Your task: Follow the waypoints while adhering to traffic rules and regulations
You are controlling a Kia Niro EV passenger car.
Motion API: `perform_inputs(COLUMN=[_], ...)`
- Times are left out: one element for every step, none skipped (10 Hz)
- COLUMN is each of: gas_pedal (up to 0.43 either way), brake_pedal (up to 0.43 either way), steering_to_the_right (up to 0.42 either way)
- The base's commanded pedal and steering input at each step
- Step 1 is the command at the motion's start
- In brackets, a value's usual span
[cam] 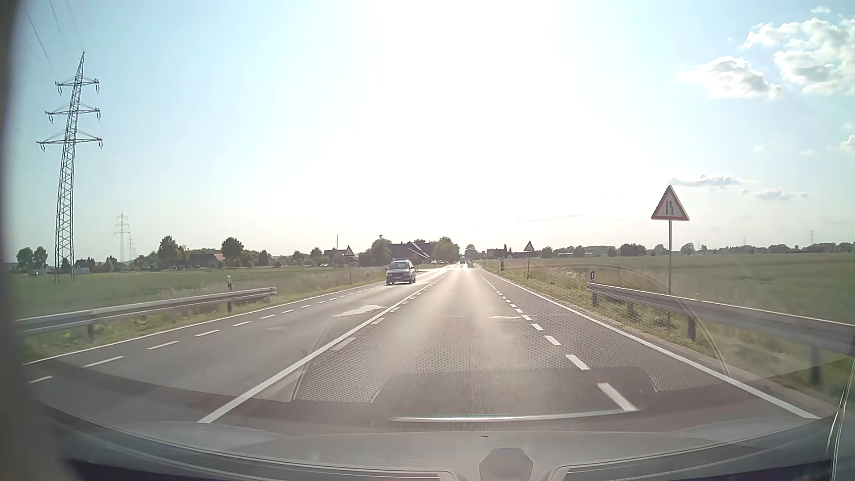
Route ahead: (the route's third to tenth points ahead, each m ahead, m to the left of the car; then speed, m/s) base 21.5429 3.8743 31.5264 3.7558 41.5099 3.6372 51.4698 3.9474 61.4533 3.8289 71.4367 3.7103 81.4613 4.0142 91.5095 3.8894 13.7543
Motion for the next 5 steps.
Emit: perform_inputs(gas_pedal=[0.197, 0.197, 0.197, 0.197, 0.197], brake_pedal=[0.006, 0.006, 0.006, 0.006, 0.006], steering_to_the_right=[0.001, 0.001, -0.001, -0.001, 0.001])
